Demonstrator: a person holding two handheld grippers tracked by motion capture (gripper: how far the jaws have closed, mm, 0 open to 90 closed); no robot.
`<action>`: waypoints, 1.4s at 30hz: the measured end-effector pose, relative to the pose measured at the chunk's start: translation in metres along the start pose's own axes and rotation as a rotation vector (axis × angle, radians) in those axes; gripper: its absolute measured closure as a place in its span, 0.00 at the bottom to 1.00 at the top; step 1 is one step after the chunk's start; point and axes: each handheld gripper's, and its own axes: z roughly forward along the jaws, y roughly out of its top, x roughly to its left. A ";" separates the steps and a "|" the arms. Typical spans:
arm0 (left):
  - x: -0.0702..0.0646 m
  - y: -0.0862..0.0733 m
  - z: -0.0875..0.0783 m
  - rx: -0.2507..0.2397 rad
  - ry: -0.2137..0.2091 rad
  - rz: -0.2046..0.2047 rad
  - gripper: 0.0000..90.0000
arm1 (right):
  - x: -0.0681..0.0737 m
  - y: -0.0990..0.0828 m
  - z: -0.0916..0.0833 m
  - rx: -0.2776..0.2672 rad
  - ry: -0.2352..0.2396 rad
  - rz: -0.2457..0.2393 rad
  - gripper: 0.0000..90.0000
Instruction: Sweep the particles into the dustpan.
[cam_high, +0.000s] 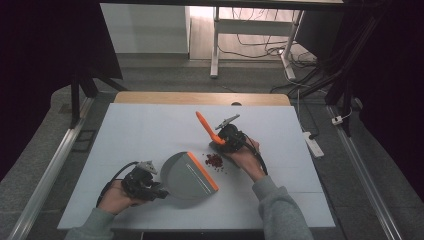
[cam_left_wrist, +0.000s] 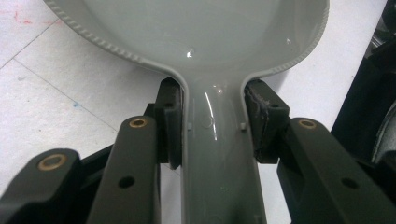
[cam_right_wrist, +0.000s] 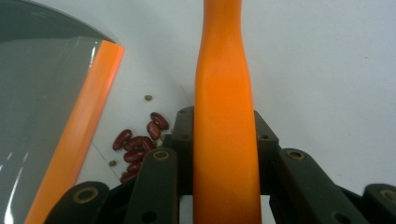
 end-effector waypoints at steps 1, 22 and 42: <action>0.000 0.000 0.000 0.000 0.000 -0.001 0.68 | 0.001 0.001 0.001 0.000 0.007 -0.003 0.79; 0.000 0.001 0.001 0.001 -0.004 -0.002 0.68 | 0.025 0.014 0.010 0.016 0.051 -0.029 0.79; 0.000 0.001 0.001 0.001 -0.004 -0.002 0.68 | 0.036 0.011 0.010 -0.010 0.088 -0.039 0.79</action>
